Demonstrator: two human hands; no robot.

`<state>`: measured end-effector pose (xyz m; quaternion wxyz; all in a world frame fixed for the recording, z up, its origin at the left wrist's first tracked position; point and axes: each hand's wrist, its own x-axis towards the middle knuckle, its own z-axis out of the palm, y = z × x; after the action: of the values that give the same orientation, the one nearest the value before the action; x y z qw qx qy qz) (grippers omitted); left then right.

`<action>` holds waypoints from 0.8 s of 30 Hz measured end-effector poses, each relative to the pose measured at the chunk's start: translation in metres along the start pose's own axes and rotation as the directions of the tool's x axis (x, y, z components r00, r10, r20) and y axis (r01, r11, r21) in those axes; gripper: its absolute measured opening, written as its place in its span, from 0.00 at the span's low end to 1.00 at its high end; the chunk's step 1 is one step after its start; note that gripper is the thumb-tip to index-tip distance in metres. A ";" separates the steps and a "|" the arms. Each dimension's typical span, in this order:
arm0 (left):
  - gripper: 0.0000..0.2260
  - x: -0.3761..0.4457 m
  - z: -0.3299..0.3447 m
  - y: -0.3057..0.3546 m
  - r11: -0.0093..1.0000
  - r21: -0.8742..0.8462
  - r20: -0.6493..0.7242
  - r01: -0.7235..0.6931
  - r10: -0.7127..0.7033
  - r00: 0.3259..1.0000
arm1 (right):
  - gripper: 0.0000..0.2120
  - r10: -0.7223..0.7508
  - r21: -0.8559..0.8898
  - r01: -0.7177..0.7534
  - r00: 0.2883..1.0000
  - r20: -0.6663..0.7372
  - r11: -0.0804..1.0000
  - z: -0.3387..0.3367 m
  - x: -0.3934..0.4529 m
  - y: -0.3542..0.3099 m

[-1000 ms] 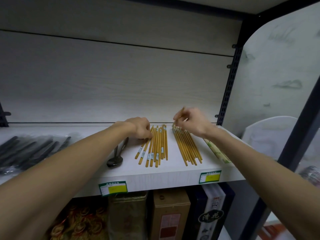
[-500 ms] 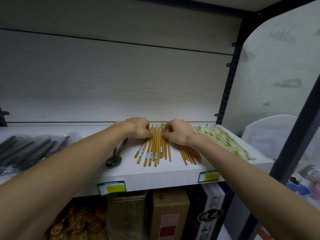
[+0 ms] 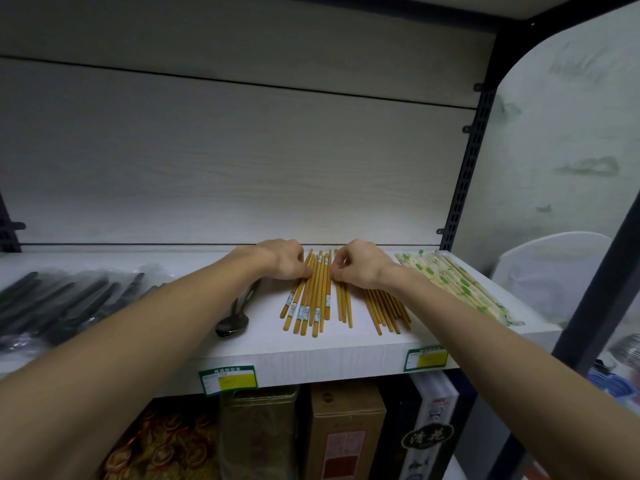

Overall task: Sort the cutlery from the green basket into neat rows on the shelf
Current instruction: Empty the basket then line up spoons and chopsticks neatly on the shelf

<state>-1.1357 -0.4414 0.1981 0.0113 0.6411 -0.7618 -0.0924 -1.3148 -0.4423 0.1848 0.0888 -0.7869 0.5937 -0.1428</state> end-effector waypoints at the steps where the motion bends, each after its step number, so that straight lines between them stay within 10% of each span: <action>1: 0.20 0.000 0.000 0.000 1.000 0.004 -0.003 -0.002 0.002 1.000 | 0.05 0.006 -0.014 -0.006 1.000 0.011 1.000 0.000 0.001 -0.001; 14: 0.20 -0.001 0.002 -0.002 0.999 0.043 -0.016 -0.015 0.016 1.000 | 0.10 0.285 0.029 -0.291 0.950 0.130 0.956 -0.016 0.008 -0.023; 24: 0.19 0.000 0.003 -0.005 0.999 0.043 -0.012 -0.031 0.032 0.999 | 0.12 0.276 -0.311 -0.178 0.911 0.307 0.934 -0.025 0.004 -0.049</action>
<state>-1.1317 -0.4423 0.1948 0.0038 0.6297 -0.7735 -0.0719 -1.2775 -0.4312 0.2243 0.0971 -0.7291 0.6711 0.0931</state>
